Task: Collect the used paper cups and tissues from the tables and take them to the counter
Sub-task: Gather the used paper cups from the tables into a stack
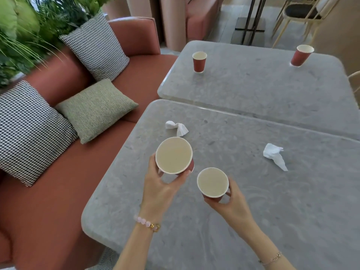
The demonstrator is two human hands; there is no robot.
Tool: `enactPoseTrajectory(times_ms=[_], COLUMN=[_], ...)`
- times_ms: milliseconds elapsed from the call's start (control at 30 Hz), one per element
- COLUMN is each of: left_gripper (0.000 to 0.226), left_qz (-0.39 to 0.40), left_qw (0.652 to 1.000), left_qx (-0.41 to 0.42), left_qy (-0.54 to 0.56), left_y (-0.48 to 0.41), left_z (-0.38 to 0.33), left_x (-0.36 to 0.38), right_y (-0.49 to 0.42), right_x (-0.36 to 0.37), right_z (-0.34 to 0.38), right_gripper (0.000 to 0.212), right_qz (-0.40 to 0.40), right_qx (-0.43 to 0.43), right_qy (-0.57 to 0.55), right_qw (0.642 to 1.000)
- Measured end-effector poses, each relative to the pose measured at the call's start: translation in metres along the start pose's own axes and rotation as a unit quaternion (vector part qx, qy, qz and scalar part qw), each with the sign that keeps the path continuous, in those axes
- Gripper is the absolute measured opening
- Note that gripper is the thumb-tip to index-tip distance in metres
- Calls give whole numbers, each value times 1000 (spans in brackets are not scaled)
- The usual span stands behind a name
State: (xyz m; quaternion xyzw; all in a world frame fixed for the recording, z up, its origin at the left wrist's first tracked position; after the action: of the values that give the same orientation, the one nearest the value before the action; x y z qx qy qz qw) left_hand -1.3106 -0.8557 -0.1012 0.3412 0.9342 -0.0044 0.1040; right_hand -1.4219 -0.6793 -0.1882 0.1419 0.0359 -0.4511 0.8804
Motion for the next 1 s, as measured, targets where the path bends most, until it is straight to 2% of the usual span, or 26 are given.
enactPoseTrajectory(times_ms=[167, 367, 667, 1000], left_gripper=[67, 62, 63, 71], left_qz=[86, 143, 164, 187], left_qw=[996, 990, 986, 978], left_qx=[3, 3, 2, -2], left_qy=[32, 3, -40, -87], left_y=[25, 53, 88, 112], left_z=[-25, -25, -11, -9], left_x=[32, 64, 92, 107], right_y=[16, 37, 64, 80], right_x=[-10, -26, -44, -62], right_z=[9, 12, 13, 10], right_gripper=[60, 64, 57, 60], right_qz=[-6, -16, -11, -26], right_qx=[-31, -46, -54, -56], right_qy=[25, 22, 4, -13], right_qw=[999, 999, 998, 998])
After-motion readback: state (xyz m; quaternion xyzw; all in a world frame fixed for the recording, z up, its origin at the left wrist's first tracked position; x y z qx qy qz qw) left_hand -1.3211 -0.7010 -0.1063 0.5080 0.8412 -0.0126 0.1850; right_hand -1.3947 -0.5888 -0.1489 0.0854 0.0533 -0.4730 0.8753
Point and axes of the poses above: each hand's wrist, its own y-axis away from the middle knuckle, its own x-axis out of the palm, z = x × y, the point moved 8 cm from there along -y, towards the middle knuckle, and after that the axes turned 8 degrees about -y, right-handed, at the moved point
